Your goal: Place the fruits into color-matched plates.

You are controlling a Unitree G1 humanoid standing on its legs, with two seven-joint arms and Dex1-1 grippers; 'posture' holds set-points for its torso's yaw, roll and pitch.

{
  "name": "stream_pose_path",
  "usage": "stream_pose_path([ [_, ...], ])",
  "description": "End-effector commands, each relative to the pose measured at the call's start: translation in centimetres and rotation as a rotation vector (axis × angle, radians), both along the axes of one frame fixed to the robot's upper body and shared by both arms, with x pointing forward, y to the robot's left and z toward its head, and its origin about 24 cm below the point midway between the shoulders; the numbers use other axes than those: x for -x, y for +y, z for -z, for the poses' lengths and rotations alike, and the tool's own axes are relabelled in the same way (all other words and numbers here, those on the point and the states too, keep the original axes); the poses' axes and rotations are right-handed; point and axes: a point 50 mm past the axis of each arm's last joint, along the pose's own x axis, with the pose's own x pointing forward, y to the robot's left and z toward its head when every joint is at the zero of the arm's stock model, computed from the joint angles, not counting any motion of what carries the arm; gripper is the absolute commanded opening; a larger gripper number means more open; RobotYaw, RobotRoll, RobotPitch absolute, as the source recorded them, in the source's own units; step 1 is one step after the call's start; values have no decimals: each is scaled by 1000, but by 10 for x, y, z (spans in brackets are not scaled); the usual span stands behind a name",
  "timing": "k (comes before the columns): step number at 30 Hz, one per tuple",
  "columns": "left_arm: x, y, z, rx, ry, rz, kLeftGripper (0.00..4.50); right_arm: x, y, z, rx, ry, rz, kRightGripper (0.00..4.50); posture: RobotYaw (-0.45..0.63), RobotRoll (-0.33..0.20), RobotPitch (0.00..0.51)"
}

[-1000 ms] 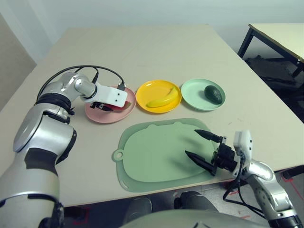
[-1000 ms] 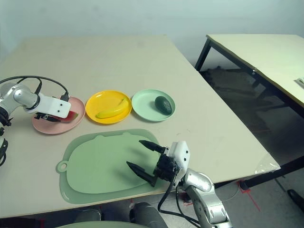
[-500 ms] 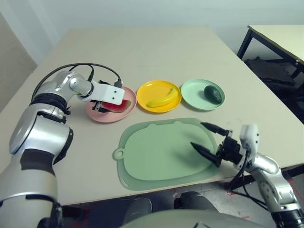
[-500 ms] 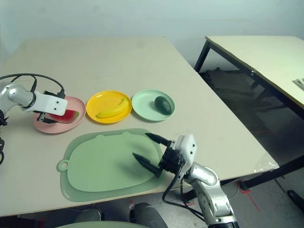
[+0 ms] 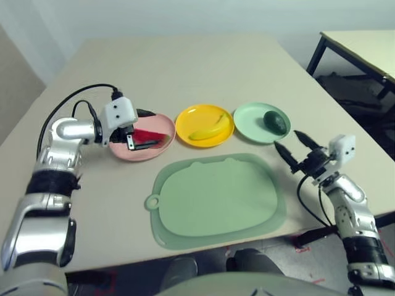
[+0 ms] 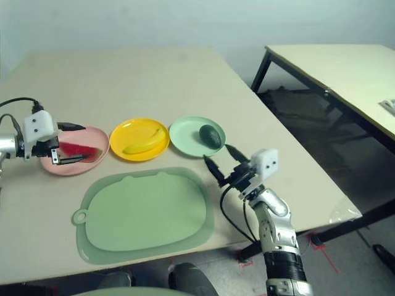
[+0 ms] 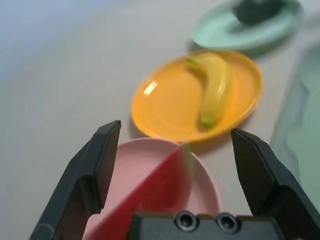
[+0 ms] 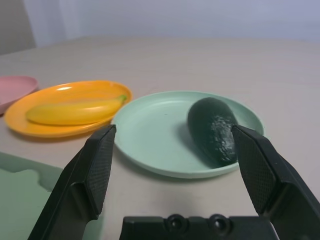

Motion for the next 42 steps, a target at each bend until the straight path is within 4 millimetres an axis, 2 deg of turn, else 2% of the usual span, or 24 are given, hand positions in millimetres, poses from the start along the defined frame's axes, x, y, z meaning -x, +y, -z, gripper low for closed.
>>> stream_pose_path([
  [1, 16, 1, 1, 164, -72, -185, 4477, 7, -4, 1, -2, -21, 29, 4500, 60, 0, 0],
  [6, 46, 13, 31, 297, -23, -416, 4477, 28, -9, 2, -94, 8, -5, 4500, 60, 0, 0],
  [12, 75, 24, 66, 311, 98, -523, 4477, 48, -19, 3, -64, 44, -56, 4500, 56, 0, 2],
  [17, 83, 31, 78, 362, 120, -598, 4477, 64, -38, 3, -52, 78, -28, 4500, 51, 0, 6],
  [22, 87, 33, 90, 355, 149, -612, 4477, 64, -53, 6, 35, 48, 20, 4500, 46, 0, 6],
  [24, 89, 35, 93, 356, 153, -622, 4477, 64, -54, 8, 42, 39, 35, 4500, 47, 0, 3],
  [28, 93, 44, 94, 373, 144, -669, 4477, 63, -81, 14, 23, 22, 187, 4500, 49, 0, 0],
  [32, 94, 54, 92, 373, 127, -700, 4477, 52, -96, 15, 23, 12, 236, 4500, 49, 0, 0],
  [36, 93, 66, 87, 380, 93, -738, 4477, 43, -98, 18, 35, 19, 208, 4500, 74, 0, 0],
  [42, 91, 76, 78, 354, 55, -756, 4477, 38, -90, 29, 29, 35, 176, 4500, 124, 0, 0],
])
